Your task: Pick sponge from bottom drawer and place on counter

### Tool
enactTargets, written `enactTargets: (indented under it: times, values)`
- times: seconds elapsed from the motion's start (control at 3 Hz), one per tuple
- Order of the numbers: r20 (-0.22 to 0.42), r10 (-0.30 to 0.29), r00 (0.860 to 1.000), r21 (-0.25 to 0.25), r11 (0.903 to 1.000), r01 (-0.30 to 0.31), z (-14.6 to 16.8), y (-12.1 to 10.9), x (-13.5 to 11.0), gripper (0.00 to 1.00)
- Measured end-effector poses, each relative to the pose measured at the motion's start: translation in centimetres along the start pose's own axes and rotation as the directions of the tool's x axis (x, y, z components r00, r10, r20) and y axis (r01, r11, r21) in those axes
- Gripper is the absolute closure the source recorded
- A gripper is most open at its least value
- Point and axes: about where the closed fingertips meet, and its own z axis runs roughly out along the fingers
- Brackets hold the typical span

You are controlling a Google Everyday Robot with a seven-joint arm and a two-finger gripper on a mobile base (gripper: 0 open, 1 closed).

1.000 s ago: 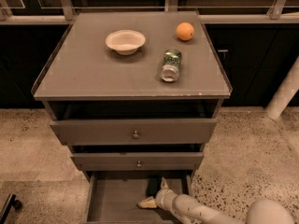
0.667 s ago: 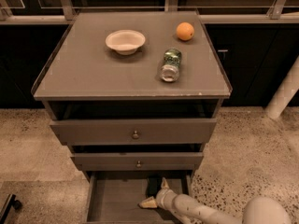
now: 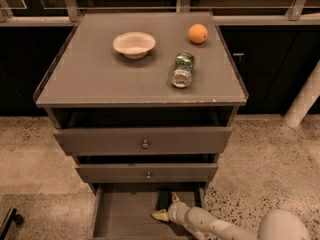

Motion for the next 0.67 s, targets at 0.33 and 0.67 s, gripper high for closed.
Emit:
enactTargets:
  times: [0.33,0.67]
  values:
    - [0.000,0.000,1.000,0.000,1.0000,0.000,0.00,0.00,0.00,0.41]
    - [0.000,0.000,1.000,0.000,1.0000,0.000,0.00,0.00,0.00,0.64]
